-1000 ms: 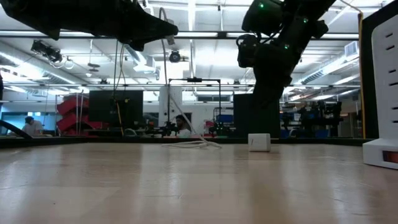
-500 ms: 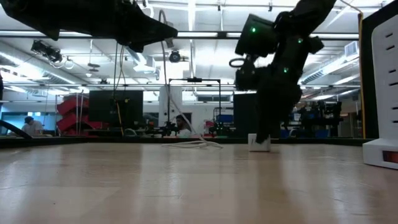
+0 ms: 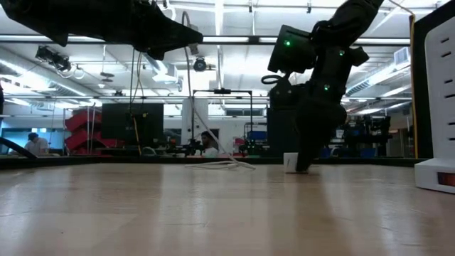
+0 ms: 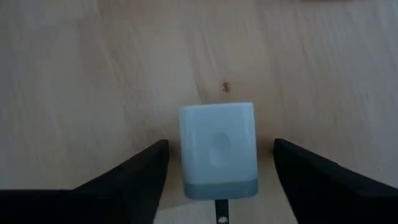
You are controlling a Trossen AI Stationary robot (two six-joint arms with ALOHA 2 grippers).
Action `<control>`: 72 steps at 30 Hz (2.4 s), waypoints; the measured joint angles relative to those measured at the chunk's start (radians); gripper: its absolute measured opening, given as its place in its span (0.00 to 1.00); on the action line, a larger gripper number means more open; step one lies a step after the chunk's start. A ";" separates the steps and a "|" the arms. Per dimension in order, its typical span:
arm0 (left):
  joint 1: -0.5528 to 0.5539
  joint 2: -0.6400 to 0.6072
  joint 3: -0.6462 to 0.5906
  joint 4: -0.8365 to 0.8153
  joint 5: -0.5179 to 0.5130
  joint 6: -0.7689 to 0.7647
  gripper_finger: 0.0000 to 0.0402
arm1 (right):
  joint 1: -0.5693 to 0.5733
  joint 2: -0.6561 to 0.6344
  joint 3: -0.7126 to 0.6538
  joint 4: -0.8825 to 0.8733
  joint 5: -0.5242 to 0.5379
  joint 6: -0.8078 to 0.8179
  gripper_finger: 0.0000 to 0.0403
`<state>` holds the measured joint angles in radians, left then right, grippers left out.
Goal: Insert USB
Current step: Insert the charger cable into the charger adapter
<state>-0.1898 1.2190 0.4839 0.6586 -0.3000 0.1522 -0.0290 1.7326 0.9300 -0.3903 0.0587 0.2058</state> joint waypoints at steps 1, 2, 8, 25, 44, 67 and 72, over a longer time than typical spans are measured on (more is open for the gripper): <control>0.000 0.000 0.000 0.000 0.000 0.000 0.02 | -0.001 0.001 0.001 0.000 -0.001 -0.001 0.52; 0.000 0.000 0.000 0.000 0.000 0.000 0.02 | -0.001 0.000 0.001 0.001 -0.001 -0.004 0.48; 0.000 0.000 0.000 0.000 -0.001 0.000 0.02 | -0.002 0.001 0.000 0.038 0.006 -0.049 0.28; -0.043 -0.085 0.000 0.069 -0.016 0.025 0.02 | 0.117 -0.049 -0.005 0.705 -0.021 -0.338 0.28; -0.117 -0.061 0.004 0.167 -0.013 0.054 0.02 | 0.170 -0.022 -0.022 1.064 0.003 -0.390 0.28; -0.097 -0.034 0.004 0.120 -0.026 0.055 0.02 | 0.152 0.049 -0.021 1.240 -0.002 -0.314 0.28; -0.091 -0.035 0.004 0.107 -0.046 0.055 0.02 | 0.151 0.049 -0.021 1.238 -0.002 -0.315 0.28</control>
<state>-0.2806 1.1839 0.4881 0.7660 -0.3458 0.2075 0.1223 1.7821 0.9089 0.8478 0.0563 -0.1090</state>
